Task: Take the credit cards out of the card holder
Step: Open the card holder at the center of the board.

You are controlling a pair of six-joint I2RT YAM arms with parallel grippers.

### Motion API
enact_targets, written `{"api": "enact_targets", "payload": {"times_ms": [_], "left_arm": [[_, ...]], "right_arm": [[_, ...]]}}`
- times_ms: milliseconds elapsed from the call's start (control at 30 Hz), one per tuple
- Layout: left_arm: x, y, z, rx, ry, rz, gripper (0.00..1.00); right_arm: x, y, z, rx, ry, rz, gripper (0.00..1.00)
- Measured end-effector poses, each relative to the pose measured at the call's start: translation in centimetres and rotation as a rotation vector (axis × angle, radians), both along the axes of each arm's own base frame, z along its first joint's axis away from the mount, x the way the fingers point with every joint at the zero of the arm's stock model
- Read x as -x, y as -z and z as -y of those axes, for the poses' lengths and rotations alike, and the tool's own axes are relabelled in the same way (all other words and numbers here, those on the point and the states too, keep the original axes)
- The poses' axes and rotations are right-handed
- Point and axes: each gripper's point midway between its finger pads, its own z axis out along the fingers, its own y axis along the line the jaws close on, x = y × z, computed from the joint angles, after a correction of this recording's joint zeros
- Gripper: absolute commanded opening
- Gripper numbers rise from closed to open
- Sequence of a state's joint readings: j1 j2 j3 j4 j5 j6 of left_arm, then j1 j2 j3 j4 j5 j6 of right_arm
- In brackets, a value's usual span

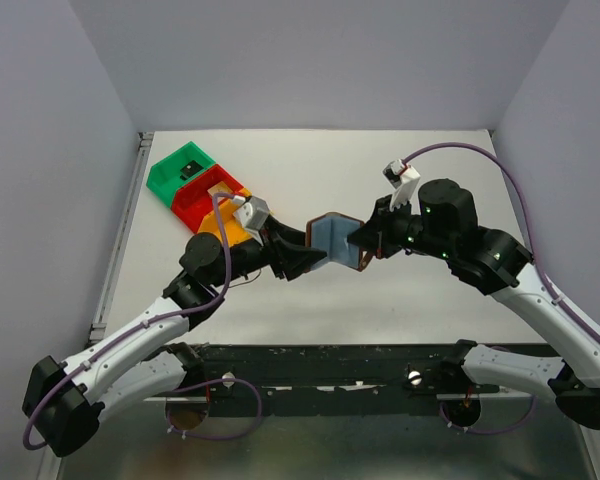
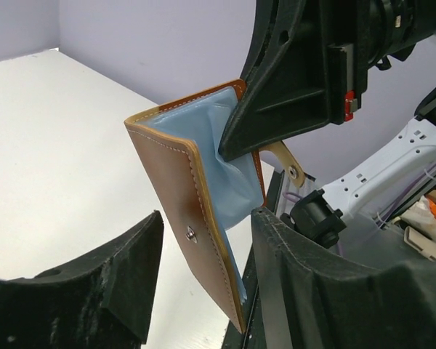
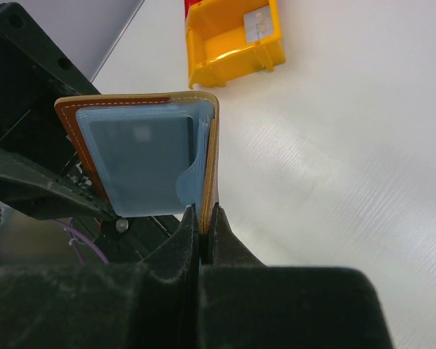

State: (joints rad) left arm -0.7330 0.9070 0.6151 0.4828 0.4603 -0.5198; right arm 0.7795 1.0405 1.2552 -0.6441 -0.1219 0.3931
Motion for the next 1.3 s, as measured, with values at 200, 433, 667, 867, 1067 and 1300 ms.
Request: {"api": "enact_targets", "payload": {"times_ms": [200,433,667,867,1067,1300], "left_arm": [[0.4,-0.9,-1.2,0.028,-0.02,0.031,0.49],[0.0,-0.8,-1.8,0.037,-0.039,0.027,0.41],[-0.3,-0.6,-2.3,0.047,-0.045,0.009,0.48],[0.0,-1.4,-3.0,0.076,-0.049,0.028,0.44],[0.1,-1.3,-3.4,0.086,-0.049,0.024,0.34],[0.3,-1.1,-3.2,0.088,-0.022,0.015,0.23]], "right_arm": [[0.1,0.1,0.0,-0.003,-0.003,0.001,0.0],[0.2,0.1,-0.3,-0.016,-0.021,0.004,0.0],[0.4,-0.2,-0.3,-0.03,-0.025,0.016,0.0],[0.4,-0.1,-0.4,-0.032,-0.028,0.016,0.0],[0.4,-0.1,-0.4,-0.034,-0.031,0.016,0.0],[0.4,0.1,-0.5,-0.036,-0.037,0.013,0.0]]}}
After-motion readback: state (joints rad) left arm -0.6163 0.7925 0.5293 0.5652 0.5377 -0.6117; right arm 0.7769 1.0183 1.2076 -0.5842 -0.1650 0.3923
